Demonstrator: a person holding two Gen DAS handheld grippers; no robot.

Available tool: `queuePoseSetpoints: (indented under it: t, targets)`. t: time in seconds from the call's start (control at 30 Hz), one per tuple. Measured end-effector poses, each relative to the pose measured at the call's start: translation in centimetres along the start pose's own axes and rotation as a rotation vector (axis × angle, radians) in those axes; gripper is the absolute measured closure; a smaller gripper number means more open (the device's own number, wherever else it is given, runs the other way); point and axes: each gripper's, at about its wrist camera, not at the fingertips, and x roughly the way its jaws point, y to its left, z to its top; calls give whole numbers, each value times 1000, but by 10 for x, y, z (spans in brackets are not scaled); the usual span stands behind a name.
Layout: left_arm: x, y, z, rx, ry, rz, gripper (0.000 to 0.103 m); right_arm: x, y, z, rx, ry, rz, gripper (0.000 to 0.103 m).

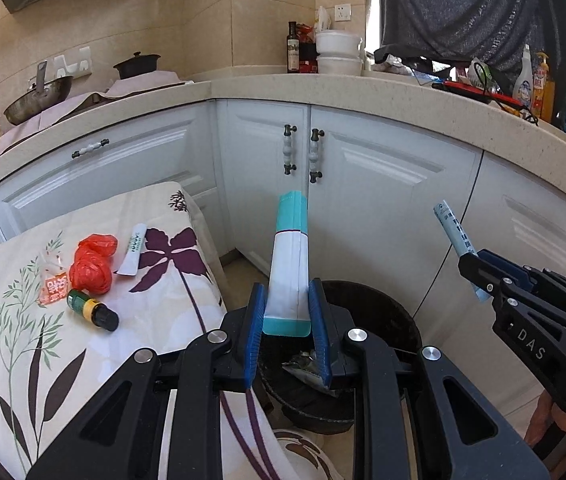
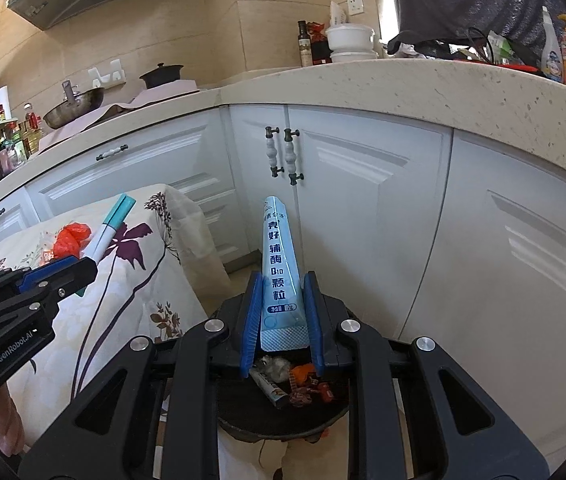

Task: Collect trash
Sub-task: 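Carry both tubes over the black bin and open both grippers to drop them, then move both tools back over the table and grasp the green-yellow bottle with the right gripper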

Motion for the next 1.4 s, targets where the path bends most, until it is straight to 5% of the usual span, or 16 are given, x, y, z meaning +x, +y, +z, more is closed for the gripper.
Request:
queuePoseSetpoints:
  t: [0.77,0.9,1.07,1.4]
  targets:
    - [54,-21,2,0,85,-8,79,31,-17,0,33,23,-31,82]
    - [65,-19,3,-20,106,3,61,37,-21,-2,50,18,-52,53]
    - [63,-12,3,-36,109,8,49,39,-23,-3,56,30,-56,53]
    - [36,25,8,-94,86,42,44,38,7,8,22,18,-4,44]
